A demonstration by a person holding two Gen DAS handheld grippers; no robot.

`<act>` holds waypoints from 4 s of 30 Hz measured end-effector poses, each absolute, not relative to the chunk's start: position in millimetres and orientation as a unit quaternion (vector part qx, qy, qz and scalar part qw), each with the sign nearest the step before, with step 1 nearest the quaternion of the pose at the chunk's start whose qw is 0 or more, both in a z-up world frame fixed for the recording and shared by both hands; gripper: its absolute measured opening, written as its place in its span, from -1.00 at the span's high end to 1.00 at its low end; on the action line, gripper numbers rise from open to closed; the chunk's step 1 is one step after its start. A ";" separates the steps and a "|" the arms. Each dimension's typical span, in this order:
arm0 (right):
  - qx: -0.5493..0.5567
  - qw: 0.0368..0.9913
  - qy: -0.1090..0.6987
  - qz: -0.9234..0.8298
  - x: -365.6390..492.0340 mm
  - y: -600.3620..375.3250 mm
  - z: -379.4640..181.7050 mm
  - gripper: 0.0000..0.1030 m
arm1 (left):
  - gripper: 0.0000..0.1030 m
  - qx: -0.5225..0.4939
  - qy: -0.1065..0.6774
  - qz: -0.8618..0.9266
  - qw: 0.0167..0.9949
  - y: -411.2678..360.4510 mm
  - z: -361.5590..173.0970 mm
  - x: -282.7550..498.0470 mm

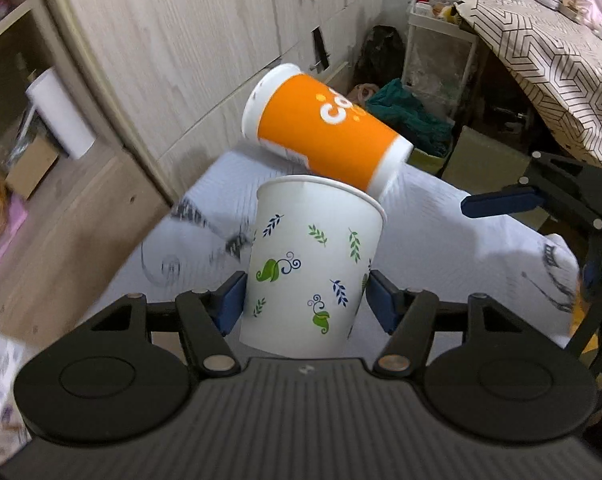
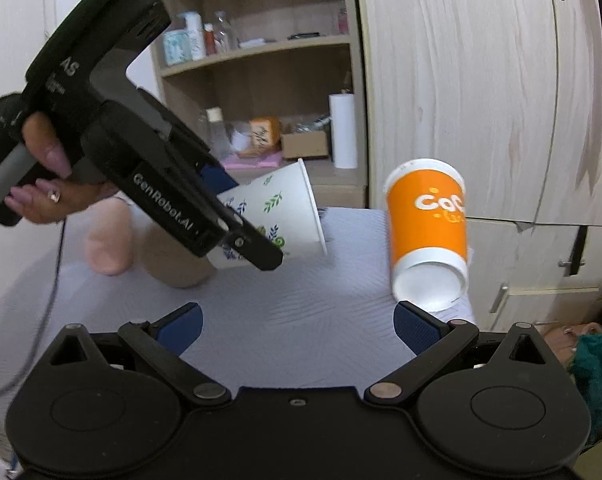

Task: Flip cup upright
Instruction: 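Close the left gripper on the white cup's rim, then lift and rotate the white cup with the left gripper, opening upward, then lower the upright white cup onto the cloth and open the left gripper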

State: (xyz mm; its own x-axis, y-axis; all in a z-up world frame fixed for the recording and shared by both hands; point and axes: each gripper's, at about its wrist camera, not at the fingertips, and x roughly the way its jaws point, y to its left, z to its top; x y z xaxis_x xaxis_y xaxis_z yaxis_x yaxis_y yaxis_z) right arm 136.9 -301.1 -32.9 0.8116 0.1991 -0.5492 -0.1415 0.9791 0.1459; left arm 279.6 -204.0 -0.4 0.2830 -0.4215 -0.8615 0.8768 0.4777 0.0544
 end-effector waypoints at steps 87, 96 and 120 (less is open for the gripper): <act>-0.138 0.955 0.196 0.177 123.9 -167.9 -46.3 -0.43 | -0.18 0.016 0.328 -0.429 0.841 -44.1 -42.5 185.2; -0.157 0.954 0.188 0.175 131.8 -167.4 -51.6 -0.43 | -0.18 0.053 0.308 -0.412 0.856 -52.6 -50.8 186.4; -0.056 0.966 0.209 0.143 80.7 -189.3 -31.8 -0.80 | -0.90 0.054 0.289 -0.237 0.926 -28.0 -16.4 111.6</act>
State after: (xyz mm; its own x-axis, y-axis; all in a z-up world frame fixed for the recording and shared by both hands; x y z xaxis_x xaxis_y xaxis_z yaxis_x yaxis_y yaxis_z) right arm 80.7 -189.3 -31.8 0.8722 0.2524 -0.4190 -0.2992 0.9529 -0.0488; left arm 111.6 -28.0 -16.4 0.7214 -0.4074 -0.5600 0.4696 0.8821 -0.0367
